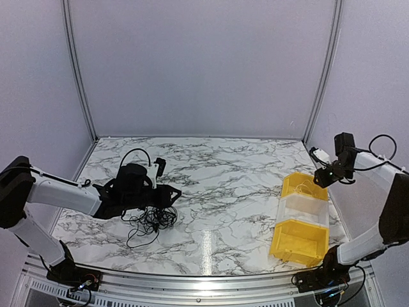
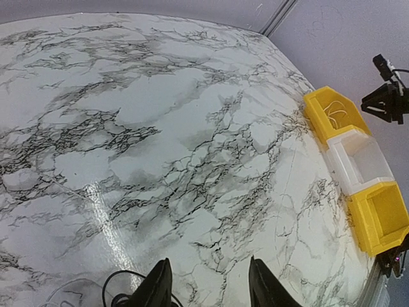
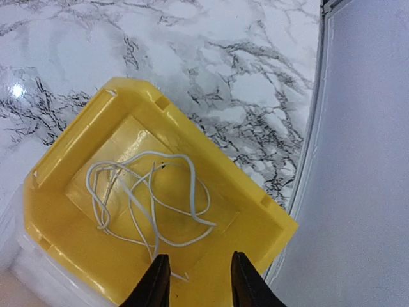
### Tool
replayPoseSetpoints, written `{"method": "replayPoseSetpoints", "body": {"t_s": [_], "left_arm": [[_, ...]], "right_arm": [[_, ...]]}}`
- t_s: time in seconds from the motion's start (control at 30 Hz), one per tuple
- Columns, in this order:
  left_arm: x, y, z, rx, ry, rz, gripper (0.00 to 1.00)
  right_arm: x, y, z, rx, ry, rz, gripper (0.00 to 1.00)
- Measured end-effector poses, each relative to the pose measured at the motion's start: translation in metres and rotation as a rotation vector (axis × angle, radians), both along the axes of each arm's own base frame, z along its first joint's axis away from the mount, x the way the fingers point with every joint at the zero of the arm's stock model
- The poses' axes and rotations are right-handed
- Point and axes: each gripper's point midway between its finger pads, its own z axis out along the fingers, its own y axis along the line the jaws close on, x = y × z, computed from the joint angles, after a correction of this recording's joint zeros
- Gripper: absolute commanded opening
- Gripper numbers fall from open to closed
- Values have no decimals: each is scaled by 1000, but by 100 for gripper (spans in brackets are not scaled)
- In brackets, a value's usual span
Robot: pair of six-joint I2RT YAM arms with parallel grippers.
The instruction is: Untangle the cables
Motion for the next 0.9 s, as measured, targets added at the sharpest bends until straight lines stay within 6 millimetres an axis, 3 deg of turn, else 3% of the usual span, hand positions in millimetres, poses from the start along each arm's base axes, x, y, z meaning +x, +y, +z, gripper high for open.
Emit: {"method": "replayPoseSetpoints", "body": {"t_s": [0.2, 0.33, 0.4, 0.6, 0.8, 0.9], "left_arm": [[4, 24, 4, 103, 2, 71, 47], [13, 48, 10, 204, 15, 176, 47], [13, 62, 10, 247, 30, 223, 46], [-7, 93, 4, 338, 107, 244, 46], [-32, 105, -6, 378, 187, 196, 44], [-35, 110, -10, 376, 220, 206, 41]], "right_arm": [[0, 2, 66, -18, -150, 8, 38], [-3, 23, 84, 26, -200, 73, 37], [-5, 52, 90, 62, -223, 164, 37], [-24, 173, 97, 226, -234, 550, 34], [-53, 262, 71, 332, -121, 842, 32], [-68, 300, 61, 365, -88, 964, 28]]}}
